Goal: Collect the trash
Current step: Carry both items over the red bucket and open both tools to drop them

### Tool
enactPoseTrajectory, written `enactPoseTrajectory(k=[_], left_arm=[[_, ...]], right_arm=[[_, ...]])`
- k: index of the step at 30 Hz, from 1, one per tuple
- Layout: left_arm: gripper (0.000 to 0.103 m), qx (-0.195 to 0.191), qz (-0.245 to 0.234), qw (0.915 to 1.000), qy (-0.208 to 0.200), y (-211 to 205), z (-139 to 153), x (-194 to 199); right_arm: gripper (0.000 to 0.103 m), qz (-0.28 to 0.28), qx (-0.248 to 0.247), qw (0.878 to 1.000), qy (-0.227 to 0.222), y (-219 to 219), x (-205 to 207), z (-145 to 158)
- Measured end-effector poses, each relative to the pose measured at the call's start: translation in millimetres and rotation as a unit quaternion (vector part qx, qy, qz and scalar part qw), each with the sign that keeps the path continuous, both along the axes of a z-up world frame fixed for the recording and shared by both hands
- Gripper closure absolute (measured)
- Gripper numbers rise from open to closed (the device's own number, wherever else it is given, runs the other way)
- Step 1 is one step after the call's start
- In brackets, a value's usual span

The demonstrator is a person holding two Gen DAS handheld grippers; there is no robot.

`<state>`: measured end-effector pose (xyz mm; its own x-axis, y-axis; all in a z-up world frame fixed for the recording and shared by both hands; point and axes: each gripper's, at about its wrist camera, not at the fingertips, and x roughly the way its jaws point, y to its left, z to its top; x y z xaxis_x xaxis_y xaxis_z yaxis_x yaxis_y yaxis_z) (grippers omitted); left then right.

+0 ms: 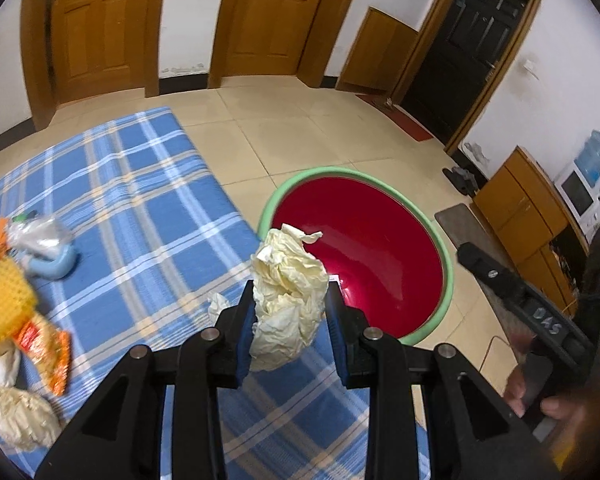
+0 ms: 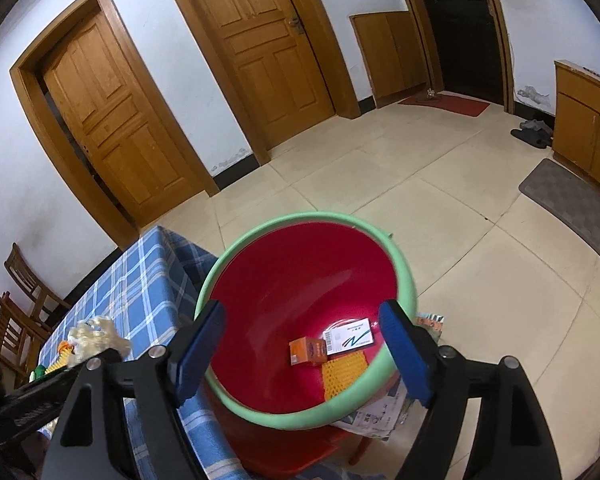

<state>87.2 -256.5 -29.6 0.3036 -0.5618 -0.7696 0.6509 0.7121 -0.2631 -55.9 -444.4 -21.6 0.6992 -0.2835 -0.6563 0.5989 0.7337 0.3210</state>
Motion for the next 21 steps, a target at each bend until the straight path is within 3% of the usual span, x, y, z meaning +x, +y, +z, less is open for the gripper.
enactPoseTrajectory(k=[9,14,21], left_arm=[[0.072,0.024,-0.029,0.9992,-0.017,-42.4,-10.5,4.9],[0.058,0.042,-0.032,0.9982,-0.027,-58.0,-15.0,4.5],[0.057,0.044,-0.027,0.9985,-0.016,-62.8,-17.9,2.9]], right_arm=[[0.02,-0.029,0.002,1.0,-0.012,-20.8,-16.6,4.4],[0.019,-0.033,0.008,0.999,-0.014,-25.8,-19.0,1.8],[0.015,-0.038,0.009,0.999,-0.015,-27.5,-20.5,1.0]])
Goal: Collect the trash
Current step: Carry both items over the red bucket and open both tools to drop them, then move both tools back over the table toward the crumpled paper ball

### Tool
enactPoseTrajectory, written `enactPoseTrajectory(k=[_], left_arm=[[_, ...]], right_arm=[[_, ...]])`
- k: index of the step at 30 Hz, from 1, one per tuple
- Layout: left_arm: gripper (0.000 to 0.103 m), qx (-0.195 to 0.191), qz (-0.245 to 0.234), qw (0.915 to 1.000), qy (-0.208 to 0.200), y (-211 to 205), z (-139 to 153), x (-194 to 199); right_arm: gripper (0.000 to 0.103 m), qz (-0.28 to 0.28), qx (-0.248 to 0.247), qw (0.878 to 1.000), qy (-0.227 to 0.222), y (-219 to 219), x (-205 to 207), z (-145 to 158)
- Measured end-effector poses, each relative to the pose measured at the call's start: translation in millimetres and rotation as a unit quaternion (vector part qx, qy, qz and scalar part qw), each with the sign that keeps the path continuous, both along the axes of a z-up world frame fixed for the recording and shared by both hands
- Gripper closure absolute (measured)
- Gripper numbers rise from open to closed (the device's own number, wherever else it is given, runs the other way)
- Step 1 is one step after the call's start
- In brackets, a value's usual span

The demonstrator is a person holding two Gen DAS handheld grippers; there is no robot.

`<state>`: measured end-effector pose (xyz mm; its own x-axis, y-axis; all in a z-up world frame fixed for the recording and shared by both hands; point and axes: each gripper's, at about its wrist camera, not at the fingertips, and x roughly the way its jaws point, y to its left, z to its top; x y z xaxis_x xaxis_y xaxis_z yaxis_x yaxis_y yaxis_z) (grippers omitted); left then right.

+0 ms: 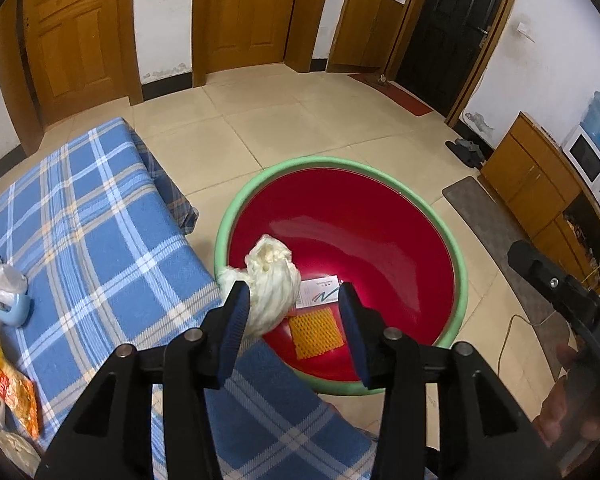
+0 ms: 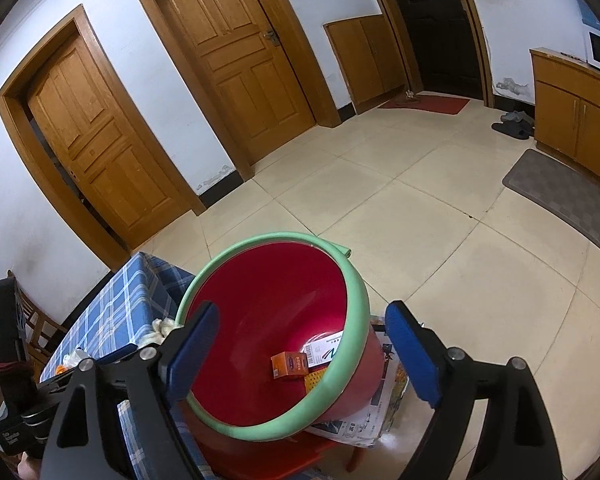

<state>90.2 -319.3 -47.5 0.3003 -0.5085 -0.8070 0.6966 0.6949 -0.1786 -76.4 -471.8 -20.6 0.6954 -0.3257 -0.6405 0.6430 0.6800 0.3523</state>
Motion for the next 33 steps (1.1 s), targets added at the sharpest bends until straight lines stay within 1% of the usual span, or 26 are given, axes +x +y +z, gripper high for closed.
enactPoseTrajectory(k=[2,8,15,18,27,33], left_arm=[[0.057,-0.004,0.003,1.0,0.002,2.9,1.4,0.1],[0.057,-0.018,0.01,0.9998,0.001,14.4,13.1,-4.3],[0.057,-0.034,0.031,0.9989,0.002,38.3,26.9,-10.9],[0.057,-0.039,0.045,0.9982,-0.001,53.2,32.9,-14.2],[0.057,-0.045,0.091,0.9947,-0.009,98.1,46.1,-17.6],[0.057,-0.049,0.134,0.9897,-0.014,136.7,51.7,-17.4]], right_arm=[[0.013,-0.001,-0.001,1.0,0.0,0.1,0.0,0.3],[0.013,0.005,-0.002,1.0,-0.003,3.3,2.9,3.0],[0.009,0.019,-0.008,1.0,0.002,12.2,6.7,7.3],[0.005,0.028,-0.011,1.0,0.004,17.4,7.6,8.6],[0.003,0.06,-0.019,0.998,0.007,38.9,14.4,16.6],[0.001,0.077,-0.02,0.997,0.004,49.4,16.2,20.8]])
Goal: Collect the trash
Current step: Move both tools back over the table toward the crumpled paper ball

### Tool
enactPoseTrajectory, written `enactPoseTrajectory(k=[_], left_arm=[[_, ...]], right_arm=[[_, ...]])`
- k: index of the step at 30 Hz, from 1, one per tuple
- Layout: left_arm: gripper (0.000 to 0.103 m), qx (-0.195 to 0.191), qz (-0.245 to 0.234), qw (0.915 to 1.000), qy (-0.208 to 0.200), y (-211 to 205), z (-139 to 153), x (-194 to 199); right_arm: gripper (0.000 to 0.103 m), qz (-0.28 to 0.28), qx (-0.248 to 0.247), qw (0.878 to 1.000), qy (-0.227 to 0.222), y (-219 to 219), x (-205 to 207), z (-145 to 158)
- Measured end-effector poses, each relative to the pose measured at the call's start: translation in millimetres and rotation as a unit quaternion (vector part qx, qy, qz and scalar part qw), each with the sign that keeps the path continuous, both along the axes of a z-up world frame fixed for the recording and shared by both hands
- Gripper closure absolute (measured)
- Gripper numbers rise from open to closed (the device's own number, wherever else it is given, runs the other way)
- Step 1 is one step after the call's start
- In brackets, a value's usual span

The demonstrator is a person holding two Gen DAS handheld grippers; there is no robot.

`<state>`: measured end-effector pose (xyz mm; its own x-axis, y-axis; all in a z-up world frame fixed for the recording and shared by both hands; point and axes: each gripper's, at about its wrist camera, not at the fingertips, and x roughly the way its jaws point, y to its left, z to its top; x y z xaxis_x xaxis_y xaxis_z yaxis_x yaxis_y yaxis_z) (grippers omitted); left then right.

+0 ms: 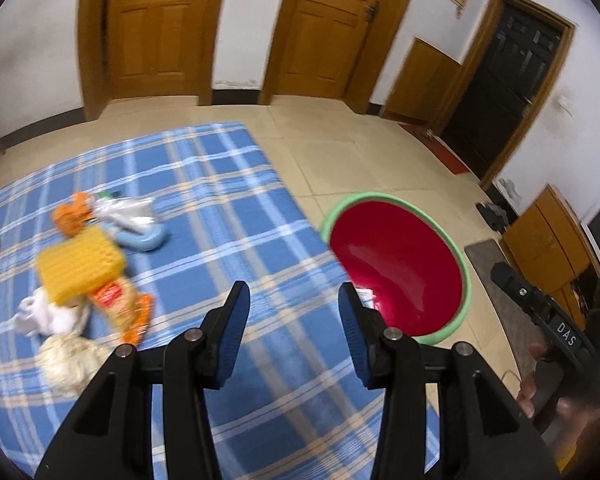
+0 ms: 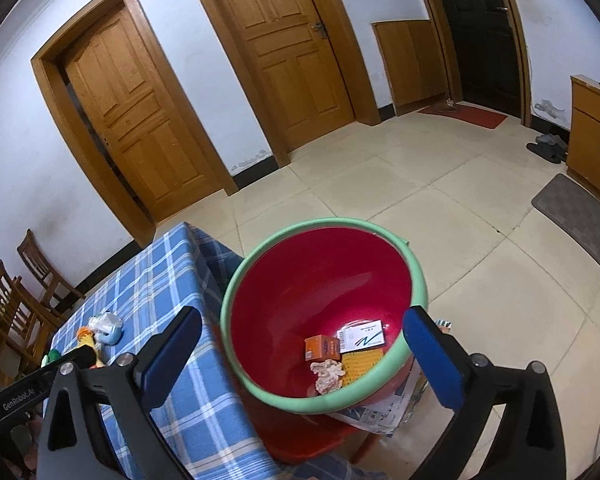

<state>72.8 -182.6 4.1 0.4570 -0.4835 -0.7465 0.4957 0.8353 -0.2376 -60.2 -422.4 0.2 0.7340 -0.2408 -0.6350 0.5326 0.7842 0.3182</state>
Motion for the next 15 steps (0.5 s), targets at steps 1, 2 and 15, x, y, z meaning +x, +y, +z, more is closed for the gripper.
enactPoseTrajectory(k=[1,2,15], left_arm=[[0.057,-0.001,0.01,0.9999,-0.002,9.1,1.5,-0.1],[0.057,-0.001,0.016,0.9999,-0.003,14.8,2.7,-1.0],[0.057,0.018,0.119,0.9927,-0.005,98.7,-5.8,8.0]], right_arm=[[0.001,0.002,0.0,1.0,0.0,1.7,0.2,0.6],[0.001,0.003,0.0,1.0,0.0,3.3,0.4,1.4],[0.0,0.022,-0.007,1.0,0.002,24.8,4.0,8.7]])
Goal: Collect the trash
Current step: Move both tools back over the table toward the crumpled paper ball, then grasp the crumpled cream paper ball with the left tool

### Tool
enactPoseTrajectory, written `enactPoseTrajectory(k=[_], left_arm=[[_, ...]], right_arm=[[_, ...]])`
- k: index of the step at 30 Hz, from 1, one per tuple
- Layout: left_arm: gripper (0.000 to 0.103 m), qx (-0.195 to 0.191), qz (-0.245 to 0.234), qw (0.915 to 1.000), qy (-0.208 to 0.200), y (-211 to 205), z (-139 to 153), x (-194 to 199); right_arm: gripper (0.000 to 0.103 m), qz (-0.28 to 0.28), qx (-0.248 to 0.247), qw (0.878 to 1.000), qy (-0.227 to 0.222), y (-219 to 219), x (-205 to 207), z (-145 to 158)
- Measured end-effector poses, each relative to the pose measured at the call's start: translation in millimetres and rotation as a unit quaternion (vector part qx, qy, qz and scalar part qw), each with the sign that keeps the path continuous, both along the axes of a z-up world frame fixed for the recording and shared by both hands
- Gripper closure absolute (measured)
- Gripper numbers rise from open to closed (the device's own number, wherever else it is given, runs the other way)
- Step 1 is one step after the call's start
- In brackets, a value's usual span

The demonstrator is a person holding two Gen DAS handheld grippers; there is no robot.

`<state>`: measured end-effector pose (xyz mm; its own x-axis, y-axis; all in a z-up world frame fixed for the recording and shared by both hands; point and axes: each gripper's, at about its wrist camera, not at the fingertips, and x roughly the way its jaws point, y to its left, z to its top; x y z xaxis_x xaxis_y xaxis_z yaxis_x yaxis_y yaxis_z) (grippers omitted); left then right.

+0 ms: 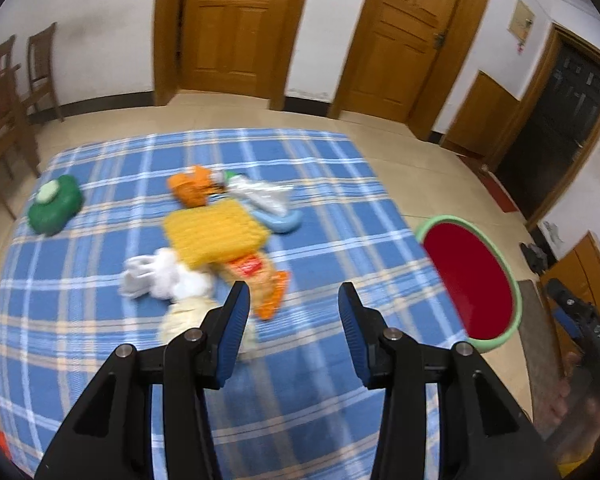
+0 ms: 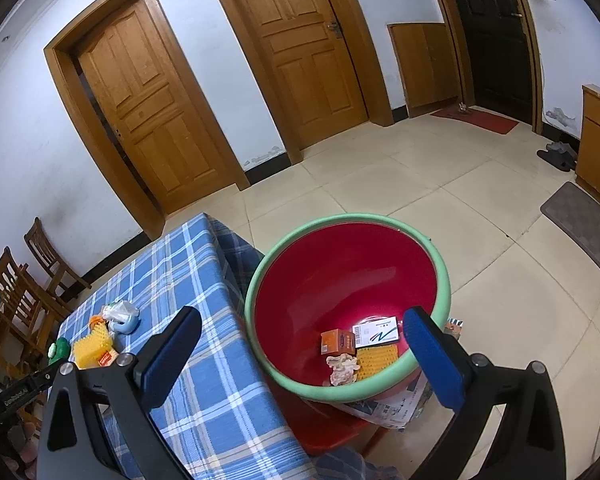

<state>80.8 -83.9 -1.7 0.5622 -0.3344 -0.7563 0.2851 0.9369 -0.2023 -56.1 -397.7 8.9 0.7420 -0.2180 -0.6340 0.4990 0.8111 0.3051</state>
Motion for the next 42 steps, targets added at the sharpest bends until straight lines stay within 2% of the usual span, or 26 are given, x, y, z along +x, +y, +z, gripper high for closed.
enactPoseTrajectory(k=[7,16,24,32,36,42], left_arm=[[0.057,0.012,0.047,0.9986,0.021,32.5,-22.6,7.5],[0.053,0.034,0.076,0.9958,0.037,44.0,-49.1,19.1],[0.049,0.016,0.067,0.9962,0.054,43.6,-60.3,21.7],[0.048,0.007,0.06,0.9971,0.046,41.2,-62.4,17.9],[0.058,-0.012,0.054,0.9976,0.042,46.3,-61.0,15.0],[0.06,-0.044,0.044,0.9973,0.039,56.5,-54.3,7.7]], right_arm=[[0.0,0.009,-0.011,1.0,0.007,12.7,7.3,-2.9],[0.001,0.022,-0.022,0.999,0.021,22.8,16.9,-7.8],[0.0,0.027,-0.022,0.999,0.027,28.0,20.2,-11.7],[0.0,0.035,-0.018,0.999,0.031,35.3,22.2,-14.2],[0.0,0.044,-0.018,0.998,0.03,42.6,26.3,-12.7],[0.0,0.072,-0.021,0.997,0.034,61.8,38.4,-10.9]])
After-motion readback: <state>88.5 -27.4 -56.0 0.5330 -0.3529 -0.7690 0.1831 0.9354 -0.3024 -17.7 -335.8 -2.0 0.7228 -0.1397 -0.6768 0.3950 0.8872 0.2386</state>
